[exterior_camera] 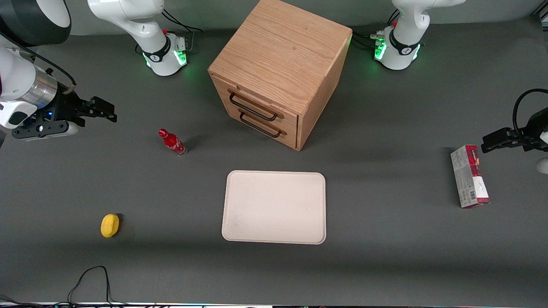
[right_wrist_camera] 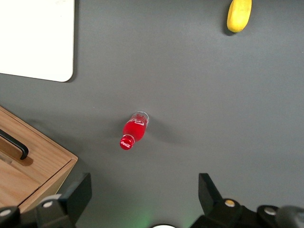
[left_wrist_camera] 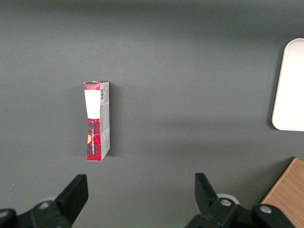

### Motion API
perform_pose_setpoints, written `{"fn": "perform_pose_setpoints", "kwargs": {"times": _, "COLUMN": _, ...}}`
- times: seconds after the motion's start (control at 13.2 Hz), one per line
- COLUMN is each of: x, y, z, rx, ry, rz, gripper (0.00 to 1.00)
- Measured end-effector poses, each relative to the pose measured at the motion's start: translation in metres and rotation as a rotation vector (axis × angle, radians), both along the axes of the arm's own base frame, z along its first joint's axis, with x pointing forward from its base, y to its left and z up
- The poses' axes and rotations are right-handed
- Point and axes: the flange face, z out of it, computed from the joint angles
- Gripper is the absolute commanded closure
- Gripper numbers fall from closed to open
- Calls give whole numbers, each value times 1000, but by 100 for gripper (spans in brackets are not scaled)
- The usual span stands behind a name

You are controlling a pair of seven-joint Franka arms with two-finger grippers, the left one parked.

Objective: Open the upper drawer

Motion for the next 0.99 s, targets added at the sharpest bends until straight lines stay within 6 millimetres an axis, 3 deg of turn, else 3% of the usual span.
{"fn": "perform_pose_setpoints", "kwargs": {"times": 0.99, "x": 8, "y": 10, "z": 13, "rx": 2, "ry": -1, "rz": 18, "gripper": 0}}
